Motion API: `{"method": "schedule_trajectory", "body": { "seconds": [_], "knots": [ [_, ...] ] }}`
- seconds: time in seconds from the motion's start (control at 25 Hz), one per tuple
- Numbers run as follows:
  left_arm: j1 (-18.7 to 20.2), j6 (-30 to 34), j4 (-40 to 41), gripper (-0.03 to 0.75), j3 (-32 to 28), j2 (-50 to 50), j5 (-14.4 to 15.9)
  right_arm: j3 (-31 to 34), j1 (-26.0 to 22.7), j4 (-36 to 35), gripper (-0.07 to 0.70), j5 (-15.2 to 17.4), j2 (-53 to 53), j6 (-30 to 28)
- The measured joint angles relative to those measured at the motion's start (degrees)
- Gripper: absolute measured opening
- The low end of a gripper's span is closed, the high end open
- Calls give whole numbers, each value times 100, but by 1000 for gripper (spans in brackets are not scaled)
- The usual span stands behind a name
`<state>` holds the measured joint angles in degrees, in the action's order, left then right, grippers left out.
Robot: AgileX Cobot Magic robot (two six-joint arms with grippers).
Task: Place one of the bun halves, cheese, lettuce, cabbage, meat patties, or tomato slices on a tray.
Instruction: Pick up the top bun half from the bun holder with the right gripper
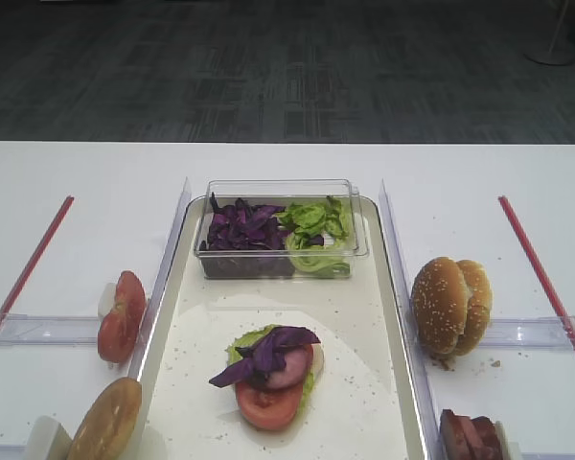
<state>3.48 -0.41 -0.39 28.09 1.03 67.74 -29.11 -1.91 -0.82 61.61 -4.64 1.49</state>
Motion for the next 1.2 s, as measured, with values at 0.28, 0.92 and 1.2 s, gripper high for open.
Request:
{"method": "schedule_trajectory", "body": {
  "seconds": [0.28,0.92,1.2],
  "knots": [
    [0,0,0,502,0,0,0,-477,0,-12,571,-429,-1442,36],
    [0,0,0,502,0,0,0,-2295,0,-234,571,-624,-5344,-74],
    [0,0,0,502,0,0,0,-2582,0,-337,571,-528,-6540,-97]
  ]
}}
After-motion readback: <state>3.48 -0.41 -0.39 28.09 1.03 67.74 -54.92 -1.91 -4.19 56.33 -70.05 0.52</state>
